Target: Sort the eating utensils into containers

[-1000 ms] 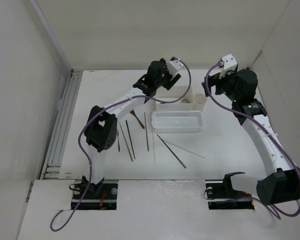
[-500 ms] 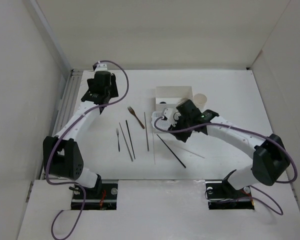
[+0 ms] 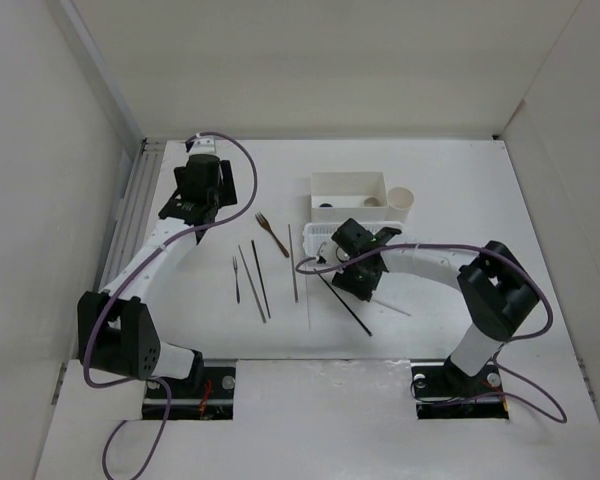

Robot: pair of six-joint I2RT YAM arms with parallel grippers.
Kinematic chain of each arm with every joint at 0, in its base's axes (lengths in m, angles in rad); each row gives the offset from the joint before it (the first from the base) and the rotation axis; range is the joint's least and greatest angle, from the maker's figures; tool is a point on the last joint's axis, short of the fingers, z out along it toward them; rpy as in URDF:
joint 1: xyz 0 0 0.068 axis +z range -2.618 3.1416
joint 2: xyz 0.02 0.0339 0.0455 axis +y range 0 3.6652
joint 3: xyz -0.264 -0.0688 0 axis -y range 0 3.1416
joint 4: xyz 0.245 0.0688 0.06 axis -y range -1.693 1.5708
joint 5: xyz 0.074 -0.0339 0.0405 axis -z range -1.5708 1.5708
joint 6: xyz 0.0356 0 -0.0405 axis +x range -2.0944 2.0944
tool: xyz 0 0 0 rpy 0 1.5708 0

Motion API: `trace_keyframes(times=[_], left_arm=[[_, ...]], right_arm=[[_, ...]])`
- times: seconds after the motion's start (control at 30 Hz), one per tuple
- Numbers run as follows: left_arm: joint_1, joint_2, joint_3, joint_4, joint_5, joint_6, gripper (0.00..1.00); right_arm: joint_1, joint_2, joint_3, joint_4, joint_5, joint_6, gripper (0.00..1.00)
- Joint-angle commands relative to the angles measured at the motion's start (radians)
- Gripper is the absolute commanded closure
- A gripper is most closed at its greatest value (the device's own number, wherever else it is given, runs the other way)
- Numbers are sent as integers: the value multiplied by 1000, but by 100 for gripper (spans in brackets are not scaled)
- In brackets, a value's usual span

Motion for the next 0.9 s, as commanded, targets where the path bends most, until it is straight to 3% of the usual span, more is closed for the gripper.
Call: trace_keyframes(times=[0.0,0.17,0.3,0.57,0.63,0.73,0.87], left_arm=[[0,-20,-1,38,-5,19,35],[0,15,27,38,47,19,35],[9,24,50,38,48,29,35],[9,44,94,57,34,49,35],[9,44,95,57,34,58,35],[9,44,104,68,14,81,33],[9,44,115,78,3,92,33]], right_arm=[[60,-38,37,-12,-1,38,42],[80,51,93,-23,27,91,43],[80,96,103,-23,78,115,55],[80,149,103,-41,87,115,58],[80,163,112,-41,129,139,65],[80,189,121,-41,147,151,96],[80,165,142,-41,112,151,100]])
